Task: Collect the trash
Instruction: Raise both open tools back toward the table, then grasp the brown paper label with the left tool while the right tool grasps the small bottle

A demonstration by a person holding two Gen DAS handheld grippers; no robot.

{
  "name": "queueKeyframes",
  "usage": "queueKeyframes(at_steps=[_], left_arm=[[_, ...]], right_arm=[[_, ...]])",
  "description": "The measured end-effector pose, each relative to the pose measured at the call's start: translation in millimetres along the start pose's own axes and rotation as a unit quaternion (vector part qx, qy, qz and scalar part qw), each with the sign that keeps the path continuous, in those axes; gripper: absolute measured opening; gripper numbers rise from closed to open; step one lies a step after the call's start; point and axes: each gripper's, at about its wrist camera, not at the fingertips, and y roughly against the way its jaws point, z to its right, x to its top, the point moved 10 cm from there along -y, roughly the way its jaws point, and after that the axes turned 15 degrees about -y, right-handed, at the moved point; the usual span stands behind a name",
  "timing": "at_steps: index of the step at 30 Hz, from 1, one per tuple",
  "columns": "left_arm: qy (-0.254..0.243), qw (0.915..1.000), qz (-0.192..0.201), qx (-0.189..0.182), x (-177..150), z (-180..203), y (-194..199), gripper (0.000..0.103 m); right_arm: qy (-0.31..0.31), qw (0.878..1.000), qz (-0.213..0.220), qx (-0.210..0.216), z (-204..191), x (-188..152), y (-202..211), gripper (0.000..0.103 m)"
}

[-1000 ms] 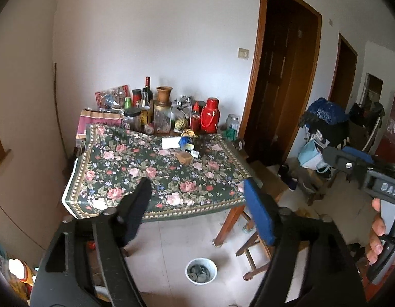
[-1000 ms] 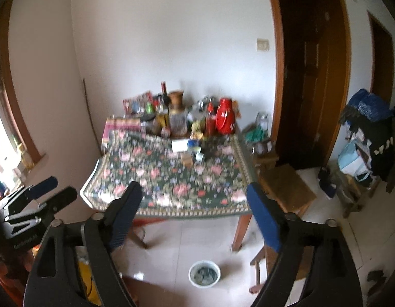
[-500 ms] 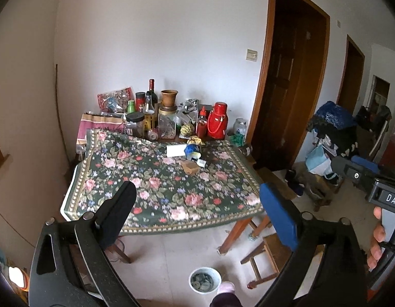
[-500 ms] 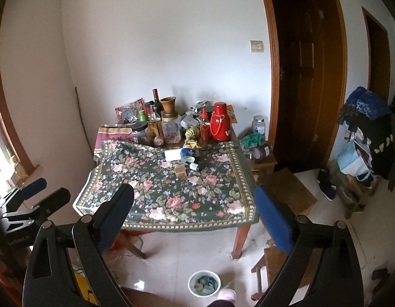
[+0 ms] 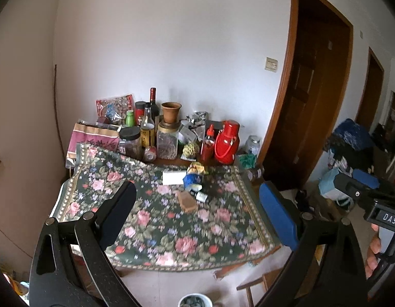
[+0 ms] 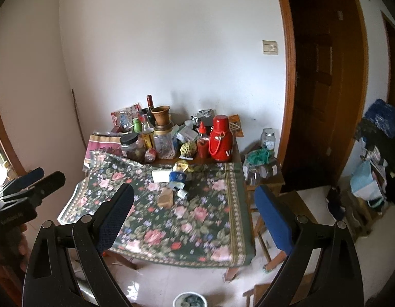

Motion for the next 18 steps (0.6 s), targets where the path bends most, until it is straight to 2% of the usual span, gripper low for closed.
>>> queueKeyframes(at_steps=[4,9,14,18], left_arm=[[0.016,0.9995,-0.012,0.023,10.0,-1.6,-26.6,0.097],[0.041,0.9984,-0.024,0.031,13.8,-9.2,-54.6,0.097],[0.038,0.9959,-0.053,0.063,8.9,-31.8,-89.3,0.097],[0.023,0.9952,-0.069,0.066,7.5,-50.7,-117.2,0.097]], right_arm=[[0.012,1.0,-0.014,0.011,7.3,16.2,-27.9,0.094],[0.026,0.999,-0.042,0.019,9.2,20.7,-67.0,0.094],[0.026,0.996,-0.086,0.026,3.9,8.3,-110.5,0.094],[0.02,0.992,-0.119,0.025,-4.7,-5.0,-146.8,0.094]])
